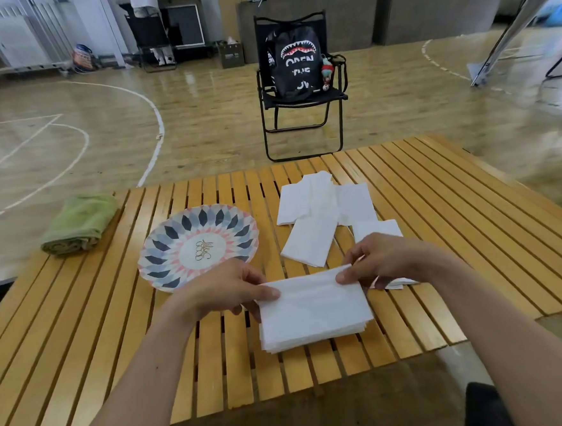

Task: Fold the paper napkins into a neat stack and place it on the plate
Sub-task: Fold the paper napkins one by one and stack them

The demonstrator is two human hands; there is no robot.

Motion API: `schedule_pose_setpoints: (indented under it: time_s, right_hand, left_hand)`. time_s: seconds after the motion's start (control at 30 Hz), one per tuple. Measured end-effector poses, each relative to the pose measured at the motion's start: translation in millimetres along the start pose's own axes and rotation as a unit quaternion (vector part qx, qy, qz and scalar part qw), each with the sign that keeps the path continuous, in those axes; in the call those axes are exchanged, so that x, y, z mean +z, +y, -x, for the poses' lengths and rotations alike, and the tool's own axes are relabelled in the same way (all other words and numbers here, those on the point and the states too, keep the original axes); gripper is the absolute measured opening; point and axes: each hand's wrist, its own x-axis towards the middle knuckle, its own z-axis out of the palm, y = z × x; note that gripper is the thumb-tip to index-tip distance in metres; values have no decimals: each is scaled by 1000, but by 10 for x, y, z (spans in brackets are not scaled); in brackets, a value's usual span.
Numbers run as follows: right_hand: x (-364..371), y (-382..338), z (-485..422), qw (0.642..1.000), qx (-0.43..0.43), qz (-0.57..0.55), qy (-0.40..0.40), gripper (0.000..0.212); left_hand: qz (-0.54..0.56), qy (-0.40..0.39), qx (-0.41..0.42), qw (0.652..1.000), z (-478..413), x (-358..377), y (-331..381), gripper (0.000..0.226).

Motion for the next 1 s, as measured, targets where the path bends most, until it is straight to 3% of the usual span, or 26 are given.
schedule_pose_setpoints:
  time_s: [0.17, 0.37, 0.53, 0.77, 0.93, 1.0]
  right_hand:
    - [178, 24, -176, 993, 59, 102, 28, 26]
    - [175, 11, -194, 987, 40, 137, 73, 38]
    - [174, 91, -234, 988, -2, 131, 76, 20]
    - [74, 122, -281, 991, -8, 110, 78, 15]
    - [76, 39, -598, 965, -5, 6, 261, 26]
    - [110, 14, -766, 956, 13, -36, 290, 28]
  left_hand:
    - [-110, 44, -45, 992, -176, 121, -51, 20]
    - [-146, 127, -14, 981, -195, 121, -72, 42]
    - [-158, 121, 23, 980, -238, 166, -103, 11]
    - [-161, 100, 51, 981, -270, 177, -86, 10]
    - [-132, 104, 46, 985, -327, 120, -72, 14]
    - [-108, 107, 35, 988, -354, 100, -66, 25]
